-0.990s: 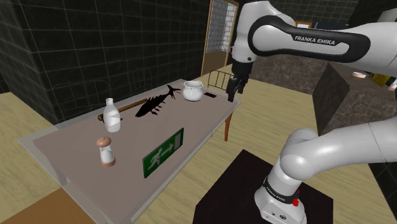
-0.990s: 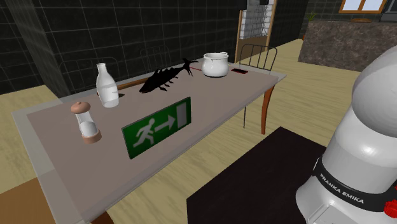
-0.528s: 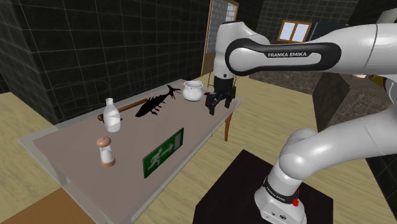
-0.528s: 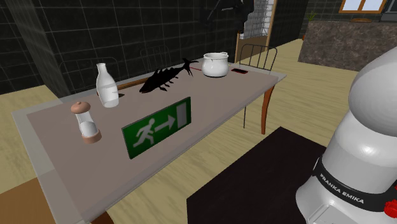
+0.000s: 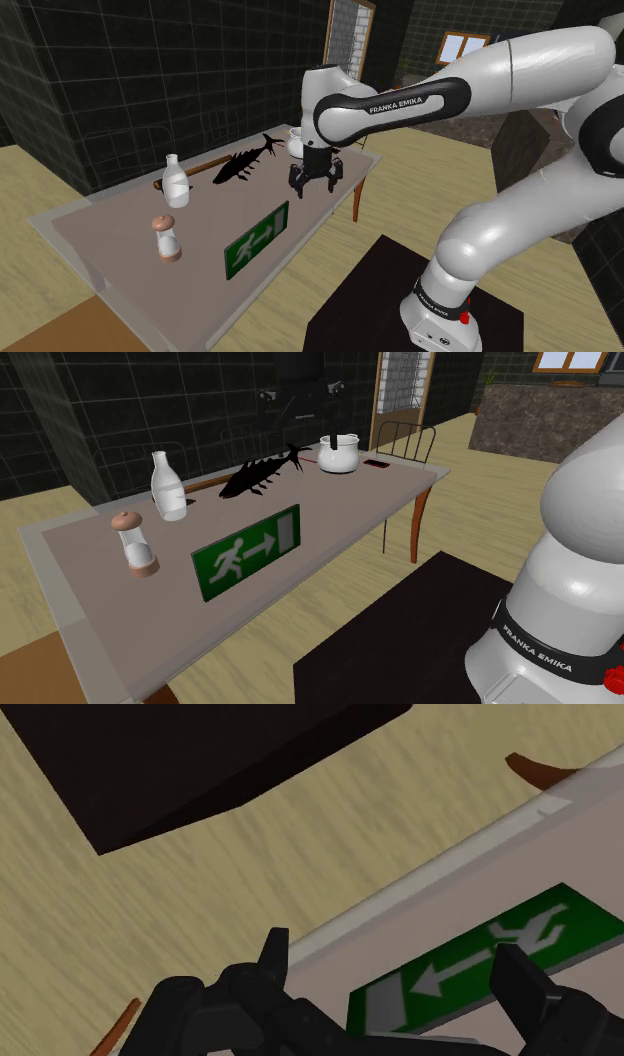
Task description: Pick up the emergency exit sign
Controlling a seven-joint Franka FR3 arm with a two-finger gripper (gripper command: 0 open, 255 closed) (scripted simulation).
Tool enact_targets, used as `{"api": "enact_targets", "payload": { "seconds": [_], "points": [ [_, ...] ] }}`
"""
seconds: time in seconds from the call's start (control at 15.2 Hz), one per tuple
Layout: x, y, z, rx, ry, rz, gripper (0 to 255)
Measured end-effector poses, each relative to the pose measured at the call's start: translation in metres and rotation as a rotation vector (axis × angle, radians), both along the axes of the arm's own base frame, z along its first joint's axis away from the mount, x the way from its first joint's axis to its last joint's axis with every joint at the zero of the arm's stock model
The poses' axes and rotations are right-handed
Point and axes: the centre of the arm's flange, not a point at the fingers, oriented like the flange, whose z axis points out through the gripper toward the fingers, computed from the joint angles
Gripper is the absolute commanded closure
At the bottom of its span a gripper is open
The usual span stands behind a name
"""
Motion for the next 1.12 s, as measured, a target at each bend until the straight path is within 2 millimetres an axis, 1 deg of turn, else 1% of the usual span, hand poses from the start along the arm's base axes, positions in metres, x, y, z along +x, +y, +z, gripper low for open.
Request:
{"api": "enact_targets", "payload": {
  "seconds": [0.13, 0.2, 0.33, 0.53, 0.66, 0.73, 0.79, 0.99, 1.12],
  "points": [
    [0.016, 0.011, -0.016, 0.003, 0.0, -0.079, 0],
    [0.025, 0.012, -0.025, 0.005, -0.001, -0.119, 0],
    [0.044, 0.018, -0.049, 0.01, -0.001, -0.196, 0],
    [0.072, 0.031, -0.071, 0.016, -0.002, -0.313, 0],
    [0.092, 0.037, -0.091, 0.021, -0.003, -0.39, 0],
    [0.102, 0.038, -0.099, 0.023, -0.003, -0.431, 0],
    [0.108, 0.038, -0.109, 0.025, -0.002, -0.471, 0],
    [0.138, 0.041, -0.134, 0.032, -0.004, -0.588, 0],
    [0.158, 0.038, -0.151, 0.037, -0.005, -0.667, 0]
  ]
}}
